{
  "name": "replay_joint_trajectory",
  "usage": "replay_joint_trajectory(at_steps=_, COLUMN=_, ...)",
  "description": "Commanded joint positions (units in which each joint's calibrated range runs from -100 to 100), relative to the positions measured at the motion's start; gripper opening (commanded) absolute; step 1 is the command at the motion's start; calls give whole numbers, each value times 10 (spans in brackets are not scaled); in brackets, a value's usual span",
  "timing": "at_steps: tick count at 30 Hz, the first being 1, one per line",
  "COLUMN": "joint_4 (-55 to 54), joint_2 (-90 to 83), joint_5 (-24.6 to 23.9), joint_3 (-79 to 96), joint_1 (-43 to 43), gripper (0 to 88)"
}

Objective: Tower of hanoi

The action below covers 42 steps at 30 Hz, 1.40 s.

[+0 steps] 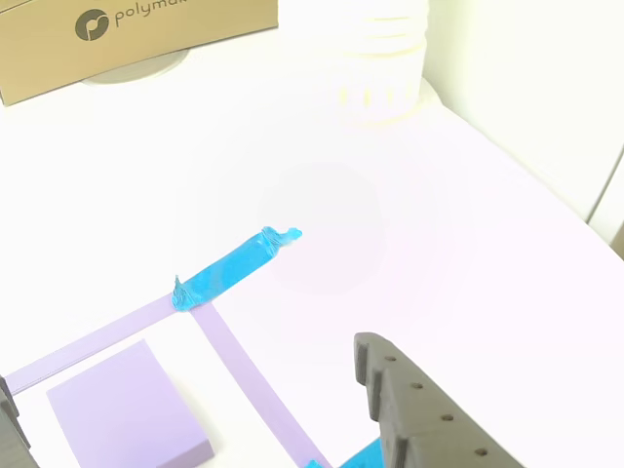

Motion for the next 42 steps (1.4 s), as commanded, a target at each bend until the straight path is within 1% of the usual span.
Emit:
replay_joint_trajectory(at_steps=1, joint_4=-149, joint_2=85, joint_5=0, joint_3=-3, joint_1=-20, gripper=438)
replay_joint_trajectory(at_steps=6, joint_4=-271, joint_2=185, joint_5=0, joint_3=-8, joint_1=-26, gripper=434)
replay_joint_trajectory(at_steps=10, joint_4=-340, joint_2=254, joint_5=0, joint_3=-20, joint_1=-27, gripper=433)
replay_joint_trajectory(at_steps=13, joint_4=-355, joint_2=285, joint_5=0, joint_3=-24, joint_1=-33, gripper=430)
replay_joint_trajectory(at_steps=21, joint_4=-375, joint_2=332, joint_5=0, joint_3=-23, joint_1=-86, gripper=415)
replay_joint_trajectory(at_steps=26, joint_4=-391, joint_2=365, joint_5=0, joint_3=-41, joint_1=-91, gripper=410)
replay_joint_trajectory(at_steps=42, joint_4=-408, joint_2=396, joint_5=0, joint_3=-46, joint_1=-89, gripper=394)
